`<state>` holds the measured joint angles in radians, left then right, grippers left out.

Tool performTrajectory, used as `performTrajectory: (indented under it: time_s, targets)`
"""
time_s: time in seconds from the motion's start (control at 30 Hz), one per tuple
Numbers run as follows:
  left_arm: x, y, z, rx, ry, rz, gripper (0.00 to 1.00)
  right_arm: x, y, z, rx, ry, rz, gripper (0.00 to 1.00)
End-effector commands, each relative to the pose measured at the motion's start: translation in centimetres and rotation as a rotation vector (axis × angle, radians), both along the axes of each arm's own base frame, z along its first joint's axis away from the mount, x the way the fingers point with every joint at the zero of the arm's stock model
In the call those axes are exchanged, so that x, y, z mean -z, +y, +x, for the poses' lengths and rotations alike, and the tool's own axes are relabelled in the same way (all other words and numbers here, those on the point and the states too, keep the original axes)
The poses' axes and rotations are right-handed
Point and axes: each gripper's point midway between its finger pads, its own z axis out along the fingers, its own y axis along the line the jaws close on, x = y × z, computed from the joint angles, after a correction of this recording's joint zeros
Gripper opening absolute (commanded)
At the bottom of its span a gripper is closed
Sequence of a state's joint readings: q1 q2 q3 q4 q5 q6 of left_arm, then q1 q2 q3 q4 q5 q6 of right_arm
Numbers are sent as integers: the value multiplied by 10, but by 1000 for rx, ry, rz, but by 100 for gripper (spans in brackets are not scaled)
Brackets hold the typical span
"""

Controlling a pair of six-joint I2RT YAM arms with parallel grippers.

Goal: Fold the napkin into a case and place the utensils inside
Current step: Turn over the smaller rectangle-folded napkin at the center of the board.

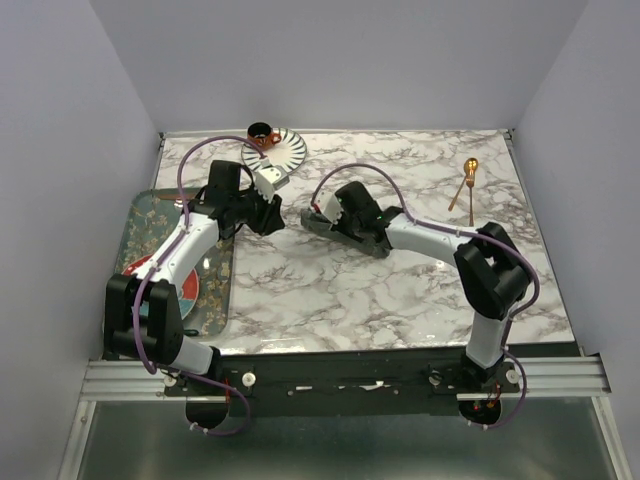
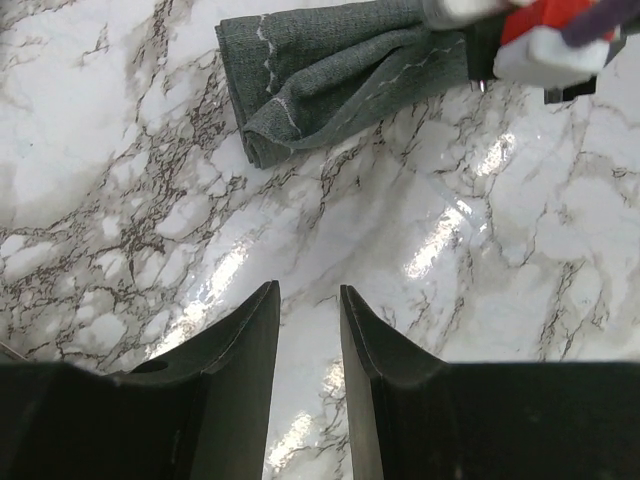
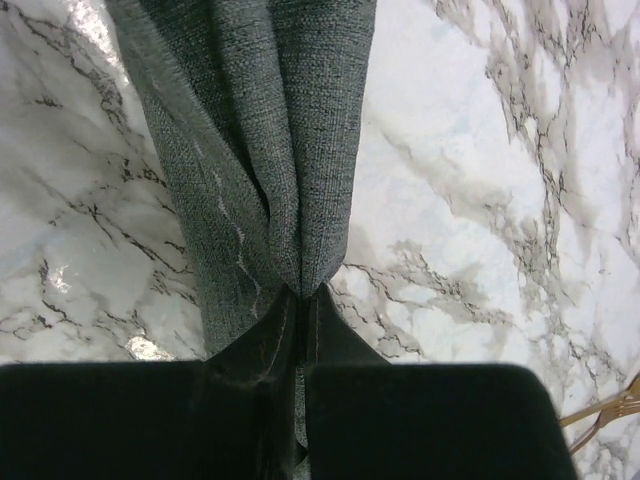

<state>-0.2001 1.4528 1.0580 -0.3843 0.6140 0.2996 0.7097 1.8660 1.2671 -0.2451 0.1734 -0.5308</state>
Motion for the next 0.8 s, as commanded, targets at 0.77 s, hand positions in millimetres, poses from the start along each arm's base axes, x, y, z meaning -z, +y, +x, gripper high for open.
performTrajectory:
  time_s: [0.77]
  targets:
    - [-2,17,-13,-2,-15,11,42,-1,45,-67,-168,-223,-61,6]
